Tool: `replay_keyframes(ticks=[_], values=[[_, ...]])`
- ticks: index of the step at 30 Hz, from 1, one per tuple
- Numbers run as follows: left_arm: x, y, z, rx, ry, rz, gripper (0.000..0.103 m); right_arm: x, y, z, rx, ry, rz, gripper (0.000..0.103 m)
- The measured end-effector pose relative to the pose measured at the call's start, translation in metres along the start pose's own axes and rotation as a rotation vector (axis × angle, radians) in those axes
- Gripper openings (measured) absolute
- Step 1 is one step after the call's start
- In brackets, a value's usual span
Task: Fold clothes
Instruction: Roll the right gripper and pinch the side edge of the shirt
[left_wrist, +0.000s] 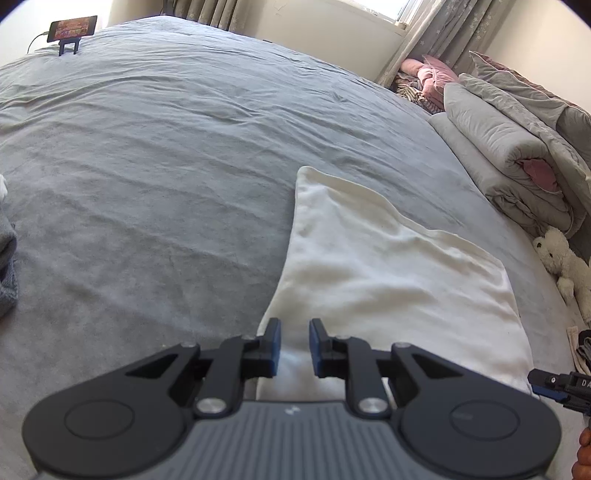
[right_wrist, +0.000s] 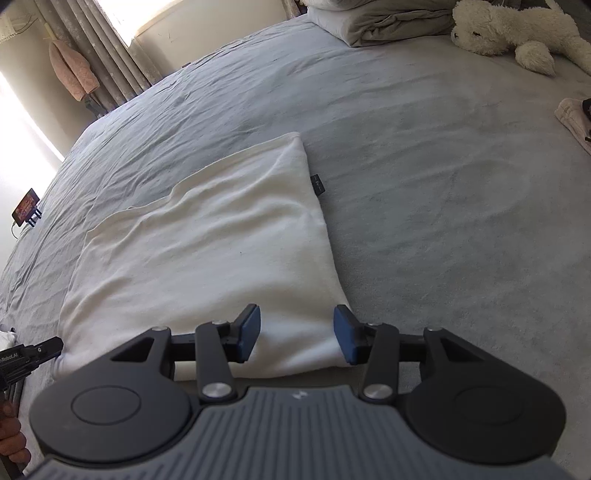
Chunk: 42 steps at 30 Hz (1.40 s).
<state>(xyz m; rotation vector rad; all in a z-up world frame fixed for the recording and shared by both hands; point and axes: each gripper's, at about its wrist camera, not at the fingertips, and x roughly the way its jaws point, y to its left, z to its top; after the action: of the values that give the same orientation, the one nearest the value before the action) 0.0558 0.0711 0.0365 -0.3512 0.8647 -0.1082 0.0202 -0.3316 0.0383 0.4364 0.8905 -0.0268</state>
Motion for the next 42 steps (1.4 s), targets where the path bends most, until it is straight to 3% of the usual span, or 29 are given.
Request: replay_keyframes(ticks=[2, 4, 7, 10, 12, 16, 25, 31, 39, 42], values=[[-0.001, 0.002, 0.001, -0.017, 0.002, -0.006, 0.019, -0.005, -0.005, 0.001, 0.028, -0.012, -0.029, 0.06], [-0.004, 0.001, 0.002, -0.022, -0.003, 0.004, 0.019, -0.011, -0.01, 0.0, 0.056, -0.021, -0.063, 0.062], [-0.009, 0.0, 0.005, -0.011, -0.032, 0.065, 0.036, -0.019, -0.02, -0.009, 0.147, -0.005, 0.011, 0.062], [-0.015, 0.009, 0.012, -0.039, -0.074, 0.108, 0.037, -0.021, -0.026, -0.024, 0.245, 0.026, 0.127, 0.063], [-0.019, 0.007, 0.012, -0.031, -0.1, 0.112, 0.037, -0.016, -0.025, -0.032, 0.289, 0.036, 0.16, 0.063], [-0.022, -0.023, 0.002, 0.086, -0.137, 0.063, 0.037, -0.009, -0.011, -0.035, 0.276, -0.009, 0.163, 0.066], [-0.01, -0.099, -0.036, 0.317, -0.176, -0.077, 0.04, -0.001, 0.012, -0.046, 0.23, -0.142, 0.078, 0.066], [0.016, -0.122, -0.059, 0.416, -0.162, -0.067, 0.04, 0.006, 0.026, -0.051, 0.176, -0.197, 0.036, 0.067], [0.024, -0.127, -0.075, 0.505, -0.183, -0.029, 0.04, 0.01, 0.02, -0.045, 0.301, -0.236, 0.116, 0.066], [0.025, -0.127, -0.075, 0.501, -0.18, -0.03, 0.04, 0.003, 0.022, -0.044, 0.308, -0.281, 0.142, 0.058]])
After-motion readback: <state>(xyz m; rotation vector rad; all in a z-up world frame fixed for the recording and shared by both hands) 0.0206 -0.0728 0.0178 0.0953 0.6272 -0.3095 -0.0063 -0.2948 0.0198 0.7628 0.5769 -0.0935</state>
